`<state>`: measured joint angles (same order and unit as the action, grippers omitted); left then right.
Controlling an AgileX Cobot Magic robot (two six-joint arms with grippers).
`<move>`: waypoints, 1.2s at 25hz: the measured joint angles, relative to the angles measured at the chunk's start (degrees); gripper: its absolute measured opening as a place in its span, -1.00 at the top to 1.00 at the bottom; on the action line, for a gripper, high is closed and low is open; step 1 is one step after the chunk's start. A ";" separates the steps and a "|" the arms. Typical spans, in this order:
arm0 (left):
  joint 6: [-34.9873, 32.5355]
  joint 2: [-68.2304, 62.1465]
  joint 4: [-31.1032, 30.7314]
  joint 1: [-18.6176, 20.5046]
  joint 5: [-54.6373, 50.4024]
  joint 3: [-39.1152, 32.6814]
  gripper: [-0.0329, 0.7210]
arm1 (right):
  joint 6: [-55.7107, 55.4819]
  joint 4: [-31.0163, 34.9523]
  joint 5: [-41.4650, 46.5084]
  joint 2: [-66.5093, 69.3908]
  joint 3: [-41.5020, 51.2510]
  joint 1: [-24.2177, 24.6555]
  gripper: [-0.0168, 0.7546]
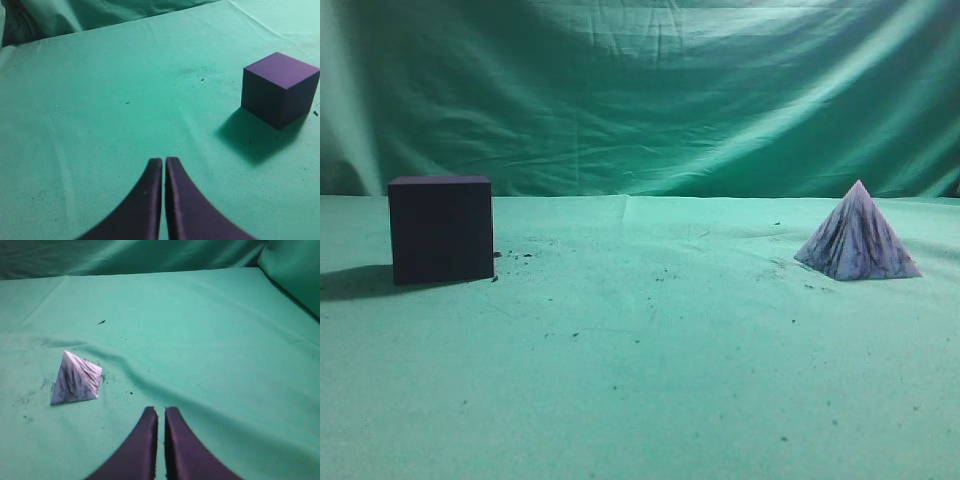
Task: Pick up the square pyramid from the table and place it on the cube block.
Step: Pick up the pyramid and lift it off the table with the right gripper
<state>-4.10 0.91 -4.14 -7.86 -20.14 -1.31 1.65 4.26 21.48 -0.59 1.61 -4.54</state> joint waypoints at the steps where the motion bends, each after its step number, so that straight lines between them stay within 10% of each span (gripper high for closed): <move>1: 0.00 0.00 0.00 0.00 0.00 0.00 0.91 | 0.00 0.00 0.00 0.00 0.00 0.00 0.96; 25: 0.00 0.00 0.00 0.00 0.00 0.00 0.91 | 0.00 0.00 -0.30 0.00 0.00 0.00 0.83; 30: 0.00 0.00 0.00 0.00 0.00 0.00 0.91 | -0.94 5.91 -12.28 0.00 0.13 0.00 0.83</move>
<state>-4.10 0.91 -4.14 -7.86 -20.14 -1.31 0.70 10.17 9.20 -0.59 1.75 -4.54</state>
